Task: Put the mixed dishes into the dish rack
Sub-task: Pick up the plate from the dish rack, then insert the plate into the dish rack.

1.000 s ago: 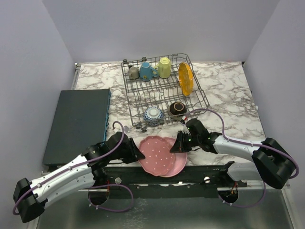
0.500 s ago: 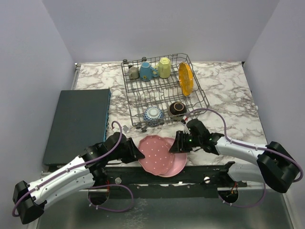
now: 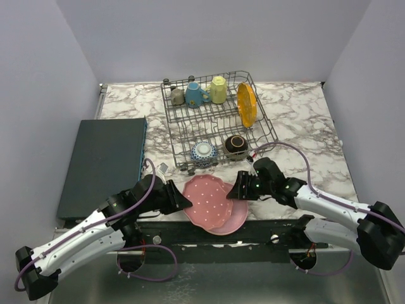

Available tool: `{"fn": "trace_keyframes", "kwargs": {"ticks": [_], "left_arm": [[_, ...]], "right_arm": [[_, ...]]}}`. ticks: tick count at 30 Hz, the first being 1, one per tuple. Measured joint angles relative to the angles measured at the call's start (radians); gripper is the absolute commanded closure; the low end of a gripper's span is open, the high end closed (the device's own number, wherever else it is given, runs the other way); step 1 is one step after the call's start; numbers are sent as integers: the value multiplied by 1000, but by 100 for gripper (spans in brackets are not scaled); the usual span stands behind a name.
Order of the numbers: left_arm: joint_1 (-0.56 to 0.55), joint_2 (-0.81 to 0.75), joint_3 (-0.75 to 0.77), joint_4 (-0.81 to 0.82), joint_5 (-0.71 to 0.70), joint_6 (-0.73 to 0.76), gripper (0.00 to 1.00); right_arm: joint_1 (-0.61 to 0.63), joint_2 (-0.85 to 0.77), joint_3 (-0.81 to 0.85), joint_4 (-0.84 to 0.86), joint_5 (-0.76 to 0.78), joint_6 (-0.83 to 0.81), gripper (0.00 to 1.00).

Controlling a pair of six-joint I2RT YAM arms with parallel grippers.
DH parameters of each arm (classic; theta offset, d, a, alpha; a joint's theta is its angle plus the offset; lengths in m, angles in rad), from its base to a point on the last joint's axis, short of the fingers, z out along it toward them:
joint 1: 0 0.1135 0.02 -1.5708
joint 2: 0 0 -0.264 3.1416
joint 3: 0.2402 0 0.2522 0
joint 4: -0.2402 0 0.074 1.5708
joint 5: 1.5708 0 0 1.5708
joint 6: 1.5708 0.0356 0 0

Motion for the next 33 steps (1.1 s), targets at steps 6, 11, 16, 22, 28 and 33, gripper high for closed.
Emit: {"fn": "trace_keyframes", "kwargs": {"ticks": [6,11,16,22,28,33], "left_arm": [[0,-26,5,0,-1,0,100],[0,-42,21,-6,-1,0,100],[0,-56,35,-6,-1,1,100],[0,-91,37,-7,-1,1,100],[0,-112,51,-7,-1,1,100],[0,-128,53,-6,0,0,100]], "right_arm": [[0,-63,-3,28,-32,18,40],[0,-131,-7,87,-81,39,39],[0,-145,-15,134,-110,54,38],[0,-145,-40,184,-147,79,38],[0,-145,-76,271,-213,113,41],[0,-146,-116,374,-267,153,47]]}}
